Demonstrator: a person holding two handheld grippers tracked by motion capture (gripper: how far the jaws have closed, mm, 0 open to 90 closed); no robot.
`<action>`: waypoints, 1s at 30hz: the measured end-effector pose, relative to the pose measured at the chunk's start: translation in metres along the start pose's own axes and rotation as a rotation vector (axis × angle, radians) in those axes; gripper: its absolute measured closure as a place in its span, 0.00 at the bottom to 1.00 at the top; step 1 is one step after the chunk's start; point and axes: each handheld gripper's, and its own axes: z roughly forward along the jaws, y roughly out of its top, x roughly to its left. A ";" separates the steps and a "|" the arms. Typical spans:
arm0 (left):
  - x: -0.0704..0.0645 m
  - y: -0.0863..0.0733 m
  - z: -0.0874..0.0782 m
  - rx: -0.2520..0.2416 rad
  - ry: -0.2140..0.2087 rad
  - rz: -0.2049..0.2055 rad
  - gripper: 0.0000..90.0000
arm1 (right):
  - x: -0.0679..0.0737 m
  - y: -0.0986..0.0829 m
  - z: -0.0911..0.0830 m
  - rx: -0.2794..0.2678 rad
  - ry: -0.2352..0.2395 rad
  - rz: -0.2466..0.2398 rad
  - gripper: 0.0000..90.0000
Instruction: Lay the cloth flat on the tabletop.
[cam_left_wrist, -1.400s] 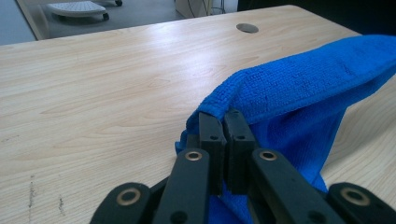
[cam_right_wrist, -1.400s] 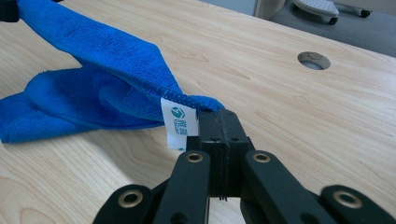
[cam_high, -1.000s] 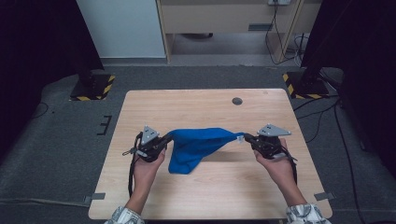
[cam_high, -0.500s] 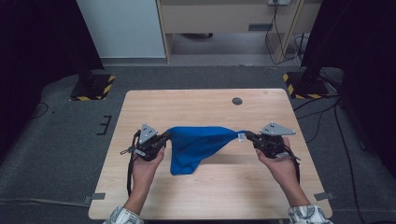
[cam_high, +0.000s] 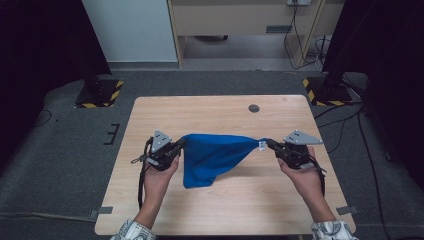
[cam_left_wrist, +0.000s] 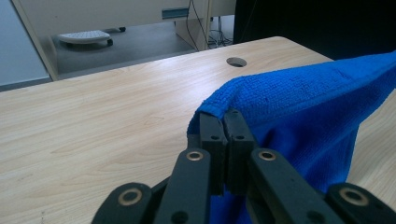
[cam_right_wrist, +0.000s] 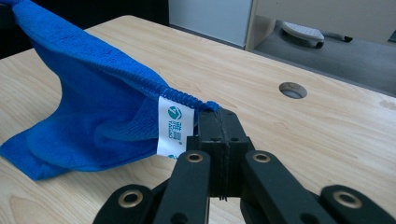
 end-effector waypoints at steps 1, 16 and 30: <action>0.000 0.000 0.000 0.000 0.000 0.000 0.98 | 0.000 0.001 -0.001 0.000 -0.001 0.003 1.00; -0.003 0.005 -0.011 -0.015 -0.011 0.001 0.98 | 0.007 0.008 -0.018 -0.030 0.006 -0.022 1.00; -0.001 0.014 -0.016 -0.021 -0.033 -0.026 0.98 | 0.026 0.032 -0.049 -0.067 0.015 -0.096 1.00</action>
